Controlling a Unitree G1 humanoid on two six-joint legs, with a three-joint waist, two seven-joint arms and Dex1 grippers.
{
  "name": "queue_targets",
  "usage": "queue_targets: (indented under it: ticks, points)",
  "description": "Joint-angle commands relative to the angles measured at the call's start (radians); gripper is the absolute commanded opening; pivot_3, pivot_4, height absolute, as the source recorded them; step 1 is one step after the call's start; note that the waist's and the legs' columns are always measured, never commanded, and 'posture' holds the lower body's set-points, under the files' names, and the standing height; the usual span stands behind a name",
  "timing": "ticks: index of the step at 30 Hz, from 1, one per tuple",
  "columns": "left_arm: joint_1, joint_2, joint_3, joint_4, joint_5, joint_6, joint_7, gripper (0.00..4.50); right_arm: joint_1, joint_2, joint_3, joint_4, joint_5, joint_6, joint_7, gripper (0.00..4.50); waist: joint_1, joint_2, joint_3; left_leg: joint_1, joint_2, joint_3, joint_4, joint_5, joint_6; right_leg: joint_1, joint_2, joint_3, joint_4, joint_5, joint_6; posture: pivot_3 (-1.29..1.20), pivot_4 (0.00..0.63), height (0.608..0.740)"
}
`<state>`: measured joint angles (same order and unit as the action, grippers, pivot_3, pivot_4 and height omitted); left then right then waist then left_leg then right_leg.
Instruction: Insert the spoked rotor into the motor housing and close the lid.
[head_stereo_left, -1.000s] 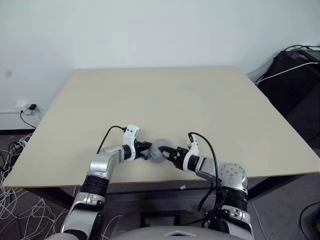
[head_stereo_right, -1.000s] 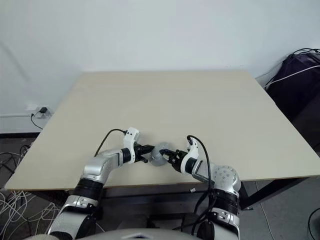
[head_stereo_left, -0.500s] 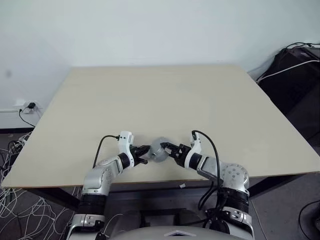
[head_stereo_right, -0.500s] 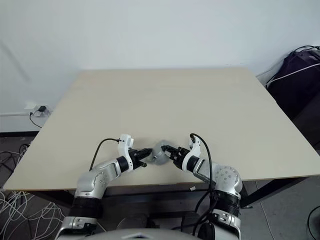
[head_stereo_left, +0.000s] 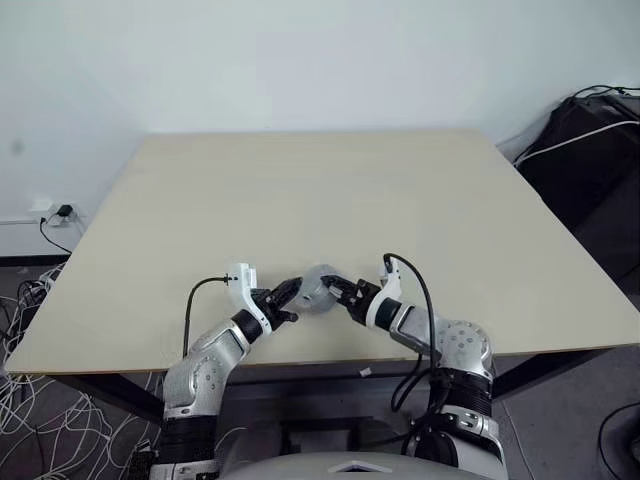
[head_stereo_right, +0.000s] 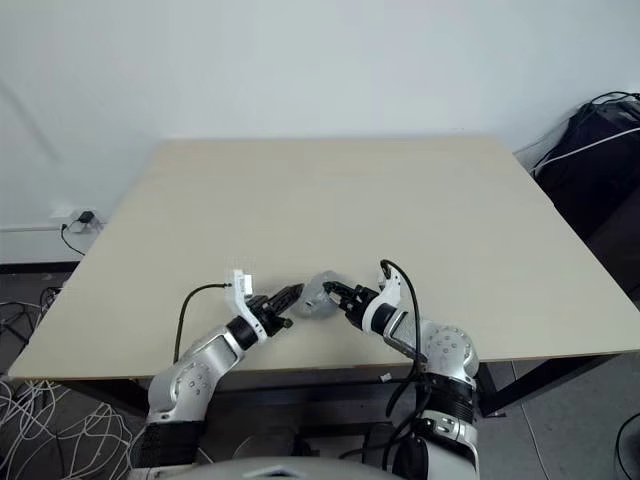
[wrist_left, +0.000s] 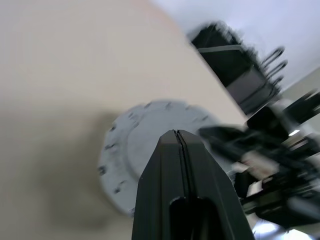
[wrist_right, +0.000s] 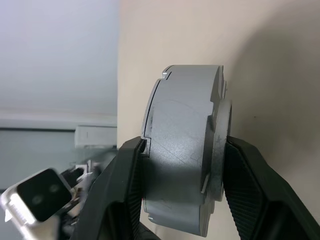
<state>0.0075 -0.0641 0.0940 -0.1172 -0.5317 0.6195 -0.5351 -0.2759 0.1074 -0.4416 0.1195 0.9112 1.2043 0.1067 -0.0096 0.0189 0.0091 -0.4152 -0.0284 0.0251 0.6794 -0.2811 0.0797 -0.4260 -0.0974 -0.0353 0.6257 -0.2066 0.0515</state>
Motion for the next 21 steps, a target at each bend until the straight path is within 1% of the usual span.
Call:
queue_targets:
  ticks: [1, 6, 8, 11, 14, 17, 21]
  points:
    - [0.026, -0.024, 0.004, -0.061, -0.067, -0.034, -0.004, 0.00, -0.058, 0.016, -0.032, -0.017, 0.061, -0.065, 0.021, 1.96, -0.001, 0.000, 0.000, 0.000, 0.000, 0.000, 0.000, 0.000, 0.000, 0.000, 0.000, 0.000, 0.000, 0.000, 0.000, 0.00, 0.000, 0.740]
    - [0.072, -0.062, 0.021, -0.070, -0.165, -0.035, 0.031, 0.00, -0.079, 0.047, -0.049, -0.005, 0.083, -0.125, 0.011, 1.96, -0.002, 0.001, 0.000, 0.001, 0.001, 0.001, 0.000, 0.001, 0.000, 0.001, 0.003, -0.002, 0.001, 0.000, 0.000, 0.00, 0.000, 0.740]
    - [0.080, -0.081, 0.035, -0.068, -0.217, -0.037, 0.049, 0.00, -0.084, 0.057, -0.046, -0.003, 0.089, -0.147, 0.007, 1.95, -0.001, 0.001, 0.001, 0.001, 0.001, 0.001, 0.001, 0.001, 0.000, 0.004, 0.007, -0.002, 0.001, 0.000, 0.000, 0.00, 0.000, 0.740]
    - [0.097, -0.105, 0.049, -0.066, -0.283, -0.044, 0.081, 0.00, -0.091, 0.073, -0.043, 0.000, 0.110, -0.180, 0.004, 1.95, -0.001, 0.001, 0.002, 0.004, 0.001, 0.001, 0.002, 0.001, 0.001, 0.010, 0.007, -0.003, 0.000, 0.000, 0.000, 0.00, 0.000, 0.740]
    - [0.114, -0.132, 0.074, -0.041, -0.367, -0.036, 0.141, 0.00, -0.091, 0.094, -0.038, -0.015, 0.157, -0.201, 0.004, 1.95, -0.002, 0.001, 0.003, 0.005, 0.001, 0.001, 0.003, 0.001, 0.001, 0.011, 0.008, -0.003, 0.000, 0.000, 0.001, 0.00, 0.000, 0.740]
    - [0.122, -0.134, 0.080, -0.028, -0.433, -0.034, 0.174, 0.00, -0.087, 0.101, -0.025, -0.028, 0.198, -0.211, 0.001, 1.95, -0.002, 0.001, 0.003, 0.006, 0.001, 0.001, 0.003, 0.001, 0.001, 0.012, 0.009, -0.003, 0.000, 0.000, 0.001, 0.00, 0.000, 0.740]
    - [0.137, -0.144, 0.103, -0.015, -0.558, -0.030, 0.204, 0.00, -0.071, 0.109, 0.001, -0.045, 0.261, -0.204, -0.007, 1.95, -0.002, 0.001, 0.003, 0.006, 0.001, 0.001, 0.003, 0.001, 0.001, 0.012, 0.010, -0.002, 0.000, 0.000, 0.001, 0.00, 0.000, 0.740]
